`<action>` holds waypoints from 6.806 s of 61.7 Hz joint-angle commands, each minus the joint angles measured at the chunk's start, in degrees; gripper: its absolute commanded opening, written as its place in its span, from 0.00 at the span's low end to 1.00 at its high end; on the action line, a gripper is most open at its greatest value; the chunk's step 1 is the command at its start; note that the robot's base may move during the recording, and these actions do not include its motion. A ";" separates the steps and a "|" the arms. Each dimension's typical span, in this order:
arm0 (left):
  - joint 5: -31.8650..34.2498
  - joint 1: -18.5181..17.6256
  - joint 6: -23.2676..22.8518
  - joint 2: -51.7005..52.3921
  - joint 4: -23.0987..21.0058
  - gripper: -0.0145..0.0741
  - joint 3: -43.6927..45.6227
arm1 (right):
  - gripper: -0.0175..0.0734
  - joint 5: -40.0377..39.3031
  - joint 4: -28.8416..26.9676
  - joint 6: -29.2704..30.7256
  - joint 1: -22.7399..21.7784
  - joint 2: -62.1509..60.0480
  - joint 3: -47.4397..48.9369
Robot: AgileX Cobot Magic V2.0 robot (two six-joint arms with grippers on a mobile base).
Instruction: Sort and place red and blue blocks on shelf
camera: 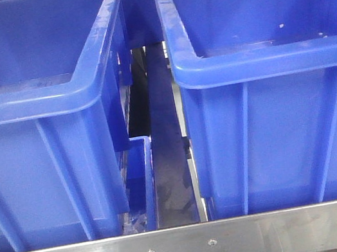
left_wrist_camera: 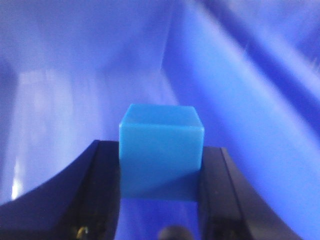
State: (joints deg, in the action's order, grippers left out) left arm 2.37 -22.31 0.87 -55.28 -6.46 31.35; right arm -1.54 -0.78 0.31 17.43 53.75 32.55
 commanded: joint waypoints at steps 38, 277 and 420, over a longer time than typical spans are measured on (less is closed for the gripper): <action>2.45 -0.32 -0.46 0.19 -0.67 0.83 2.37 | 0.75 -5.44 0.26 0.34 -0.18 -0.36 2.23; 11.34 15.81 -0.36 28.81 -3.78 0.30 -17.10 | 0.24 -1.50 -3.33 1.68 -17.33 -53.83 -28.76; 6.52 17.79 -0.87 56.51 2.24 0.30 -33.23 | 0.24 -5.67 -3.28 1.40 -17.34 -55.51 -32.99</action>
State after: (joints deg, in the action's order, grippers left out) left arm 5.04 -3.57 0.65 0.21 -3.82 -0.45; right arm -1.63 -4.65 1.55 0.18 -0.61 -1.85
